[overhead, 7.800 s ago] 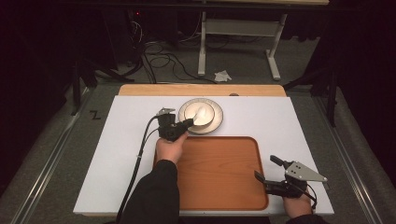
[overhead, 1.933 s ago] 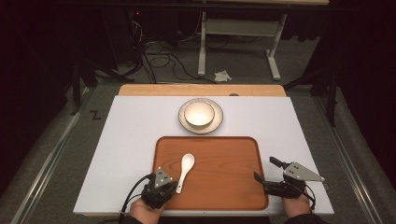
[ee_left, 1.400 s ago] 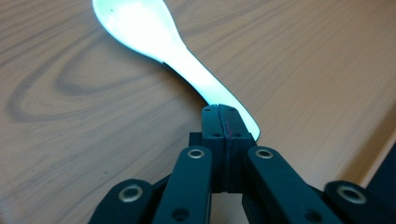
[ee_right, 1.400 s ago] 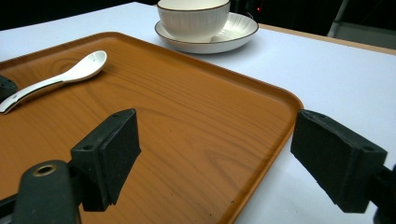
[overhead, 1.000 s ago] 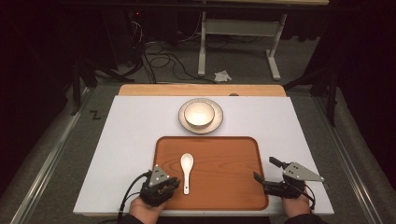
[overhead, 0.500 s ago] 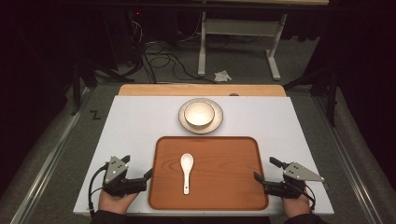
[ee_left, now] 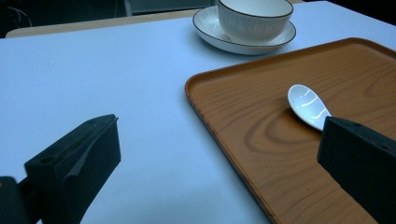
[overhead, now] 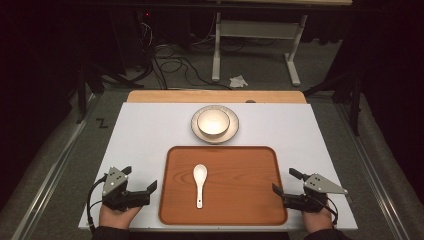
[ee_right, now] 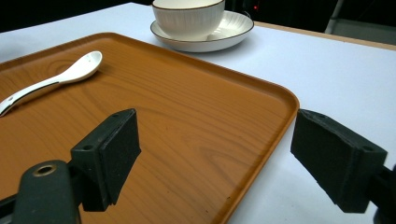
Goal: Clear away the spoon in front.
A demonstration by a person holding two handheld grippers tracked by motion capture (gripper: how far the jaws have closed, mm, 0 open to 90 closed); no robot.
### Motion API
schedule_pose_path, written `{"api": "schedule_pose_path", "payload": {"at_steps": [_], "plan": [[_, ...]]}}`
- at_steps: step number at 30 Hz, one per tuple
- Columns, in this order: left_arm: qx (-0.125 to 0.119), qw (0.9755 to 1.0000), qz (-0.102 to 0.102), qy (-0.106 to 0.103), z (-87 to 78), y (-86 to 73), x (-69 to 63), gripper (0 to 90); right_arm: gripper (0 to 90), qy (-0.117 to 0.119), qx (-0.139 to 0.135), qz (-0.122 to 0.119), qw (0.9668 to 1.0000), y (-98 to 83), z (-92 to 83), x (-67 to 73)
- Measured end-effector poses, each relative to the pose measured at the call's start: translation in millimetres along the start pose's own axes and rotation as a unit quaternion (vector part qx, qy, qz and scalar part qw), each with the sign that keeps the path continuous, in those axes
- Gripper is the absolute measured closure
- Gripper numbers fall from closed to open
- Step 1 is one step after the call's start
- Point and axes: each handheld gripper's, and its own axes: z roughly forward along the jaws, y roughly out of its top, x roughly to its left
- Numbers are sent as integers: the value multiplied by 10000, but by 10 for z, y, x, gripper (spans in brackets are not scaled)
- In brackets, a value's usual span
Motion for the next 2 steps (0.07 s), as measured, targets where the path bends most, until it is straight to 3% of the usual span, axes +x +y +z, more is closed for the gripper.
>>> {"api": "schedule_pose_path", "payload": {"at_steps": [2], "plan": [[10, 10000, -19, -3, 0, 0, 0, 1, 163, -1, -25, -21, 10000, 2, -4, -8]]}}
